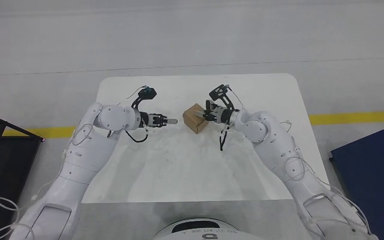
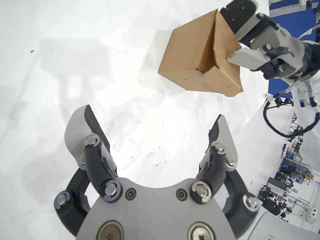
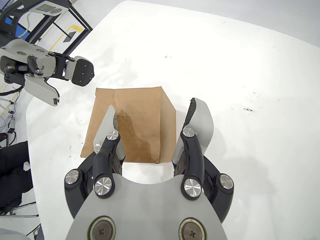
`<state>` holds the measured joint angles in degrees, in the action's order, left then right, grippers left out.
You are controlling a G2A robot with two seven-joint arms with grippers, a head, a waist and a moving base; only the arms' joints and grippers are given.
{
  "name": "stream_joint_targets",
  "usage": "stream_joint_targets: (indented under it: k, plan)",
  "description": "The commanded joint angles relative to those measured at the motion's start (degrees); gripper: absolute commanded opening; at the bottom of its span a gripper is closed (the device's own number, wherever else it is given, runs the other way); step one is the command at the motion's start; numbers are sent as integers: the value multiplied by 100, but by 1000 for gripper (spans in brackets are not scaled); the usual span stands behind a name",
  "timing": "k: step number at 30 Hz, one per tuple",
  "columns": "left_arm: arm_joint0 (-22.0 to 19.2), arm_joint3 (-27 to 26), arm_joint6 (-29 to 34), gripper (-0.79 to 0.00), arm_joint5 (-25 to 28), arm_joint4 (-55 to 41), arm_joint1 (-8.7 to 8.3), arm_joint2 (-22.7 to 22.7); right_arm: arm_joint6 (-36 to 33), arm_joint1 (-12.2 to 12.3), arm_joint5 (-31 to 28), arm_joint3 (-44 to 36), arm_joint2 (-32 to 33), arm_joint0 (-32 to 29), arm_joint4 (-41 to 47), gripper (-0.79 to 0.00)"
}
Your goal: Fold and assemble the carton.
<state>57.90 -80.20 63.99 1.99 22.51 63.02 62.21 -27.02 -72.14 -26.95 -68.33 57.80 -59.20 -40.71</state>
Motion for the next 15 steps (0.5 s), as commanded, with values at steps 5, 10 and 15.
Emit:
stream_joint_targets:
  k: [5, 10, 15]
  plan:
    - [-50, 5, -9, 0, 9, -5, 13, -103, -36, 24, -44, 25, 177, -143, 520, -388]
    - [-120, -23, -81, 0, -13, 199, 32, -257, -214, 46, -51, -5, 303, -253, 982, -443]
    - [-163, -33, -219, 0, -152, 287, 61, -376, -366, 58, -5, -42, 344, -293, 1211, -453]
